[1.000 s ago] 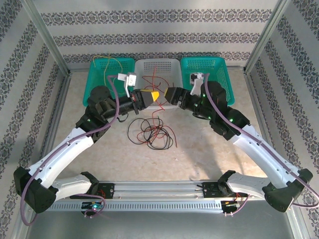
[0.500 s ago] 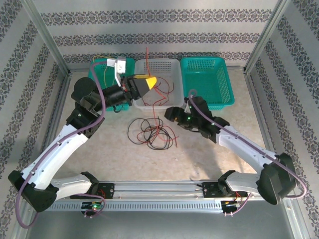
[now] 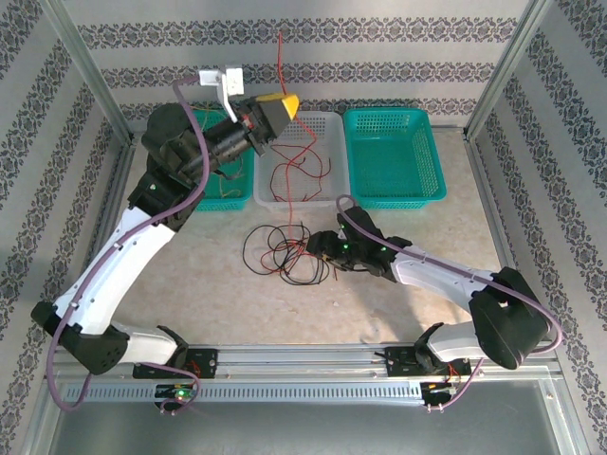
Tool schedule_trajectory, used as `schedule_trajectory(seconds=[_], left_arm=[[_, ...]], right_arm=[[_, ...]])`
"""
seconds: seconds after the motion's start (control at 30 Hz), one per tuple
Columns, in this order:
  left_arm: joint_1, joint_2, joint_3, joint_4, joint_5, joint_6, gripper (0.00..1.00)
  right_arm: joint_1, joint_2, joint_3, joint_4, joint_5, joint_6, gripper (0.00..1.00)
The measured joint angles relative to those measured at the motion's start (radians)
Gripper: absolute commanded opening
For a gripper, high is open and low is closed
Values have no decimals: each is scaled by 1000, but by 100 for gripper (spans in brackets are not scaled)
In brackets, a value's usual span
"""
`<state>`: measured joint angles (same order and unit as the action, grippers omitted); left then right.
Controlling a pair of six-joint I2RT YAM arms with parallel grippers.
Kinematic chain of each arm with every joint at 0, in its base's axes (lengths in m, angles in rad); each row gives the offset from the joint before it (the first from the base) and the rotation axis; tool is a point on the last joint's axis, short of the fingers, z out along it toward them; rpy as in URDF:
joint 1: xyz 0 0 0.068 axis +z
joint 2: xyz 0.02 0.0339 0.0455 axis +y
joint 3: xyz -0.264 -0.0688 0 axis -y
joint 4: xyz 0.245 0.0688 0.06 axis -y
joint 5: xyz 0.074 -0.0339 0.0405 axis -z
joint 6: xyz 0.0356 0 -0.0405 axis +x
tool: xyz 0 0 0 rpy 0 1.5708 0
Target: Untangle the cables
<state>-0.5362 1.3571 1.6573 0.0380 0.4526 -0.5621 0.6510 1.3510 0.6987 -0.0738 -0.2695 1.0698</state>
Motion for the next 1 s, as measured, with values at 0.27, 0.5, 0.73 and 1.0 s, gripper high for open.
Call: schedule_trajectory(seconds=[0.27,0.5,0.73,1.0], left_arm=[[62,151,101,-61,-169,101,0],[80,293,146,-61,-181,116,0],[88,369,235,-61,-196,132,0],[103,475,293,-108,-204,134,3]], right_arm=[[-69,-141,-115,-55,39,32,58],[-69,-230,-146,-69,48,31,58],[-73,-255,-165,-85,52,31,58],[-73,-286,-165,-121,56,13,58]])
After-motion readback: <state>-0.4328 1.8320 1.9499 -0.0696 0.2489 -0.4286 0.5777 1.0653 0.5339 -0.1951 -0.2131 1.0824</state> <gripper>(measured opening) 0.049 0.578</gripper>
